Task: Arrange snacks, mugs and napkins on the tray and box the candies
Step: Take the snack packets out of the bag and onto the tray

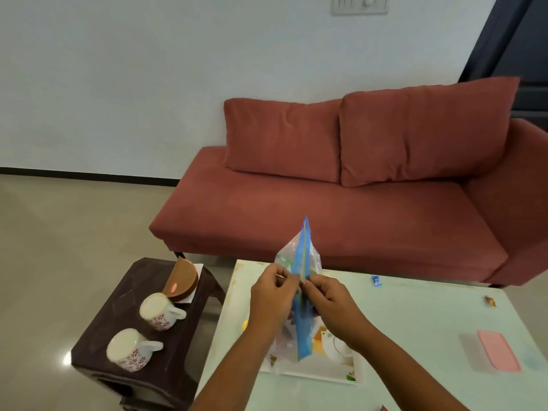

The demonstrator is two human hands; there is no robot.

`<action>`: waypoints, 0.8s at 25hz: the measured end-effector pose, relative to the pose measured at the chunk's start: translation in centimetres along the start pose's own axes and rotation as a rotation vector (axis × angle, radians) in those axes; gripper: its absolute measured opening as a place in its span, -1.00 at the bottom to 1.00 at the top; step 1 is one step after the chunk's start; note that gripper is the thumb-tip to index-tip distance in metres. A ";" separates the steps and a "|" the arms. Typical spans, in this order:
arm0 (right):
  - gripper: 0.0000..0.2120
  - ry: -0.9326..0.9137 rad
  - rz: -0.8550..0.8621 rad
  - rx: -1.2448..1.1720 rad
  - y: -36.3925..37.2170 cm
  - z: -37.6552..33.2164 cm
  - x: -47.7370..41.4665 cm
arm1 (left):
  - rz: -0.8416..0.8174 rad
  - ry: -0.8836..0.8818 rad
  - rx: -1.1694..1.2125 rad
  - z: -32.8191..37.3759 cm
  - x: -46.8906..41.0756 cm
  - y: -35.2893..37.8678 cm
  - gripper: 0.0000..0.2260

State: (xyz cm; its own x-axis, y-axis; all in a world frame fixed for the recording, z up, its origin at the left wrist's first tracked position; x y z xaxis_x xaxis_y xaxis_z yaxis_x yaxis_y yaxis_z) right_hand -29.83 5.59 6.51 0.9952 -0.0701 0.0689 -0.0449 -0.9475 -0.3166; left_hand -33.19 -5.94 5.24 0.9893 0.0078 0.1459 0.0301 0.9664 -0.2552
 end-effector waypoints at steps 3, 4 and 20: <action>-0.67 -0.085 -0.159 0.197 0.9 -0.4 0.5 | -0.047 -0.052 -0.153 0.1 -2.6 0.7 -0.80; -0.68 -0.090 -0.212 0.260 1.2 0.1 0.7 | -0.057 -0.049 -0.225 0.3 -3.5 1.0 -0.78; -0.81 -0.105 0.118 0.330 -5.2 1.1 -7.4 | -0.199 -0.155 0.078 -0.3 -1.9 7.6 -0.77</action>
State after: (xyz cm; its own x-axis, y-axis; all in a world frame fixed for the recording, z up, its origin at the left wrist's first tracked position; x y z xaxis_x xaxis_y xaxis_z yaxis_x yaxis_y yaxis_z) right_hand -36.87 11.38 6.55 0.9891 -0.1244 -0.0782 -0.1462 -0.7819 -0.6061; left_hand -34.82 1.29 2.74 0.9312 -0.1508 0.3320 0.2048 0.9696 -0.1337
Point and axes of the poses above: each hand's wrist, its own x-axis away from the middle knuckle, its own y-axis out of the palm, z = x × y, the point moved 8 cm from there along -x, towards the middle knuckle, and after that the axes turned 4 degrees about z, right-handed, at the moved point
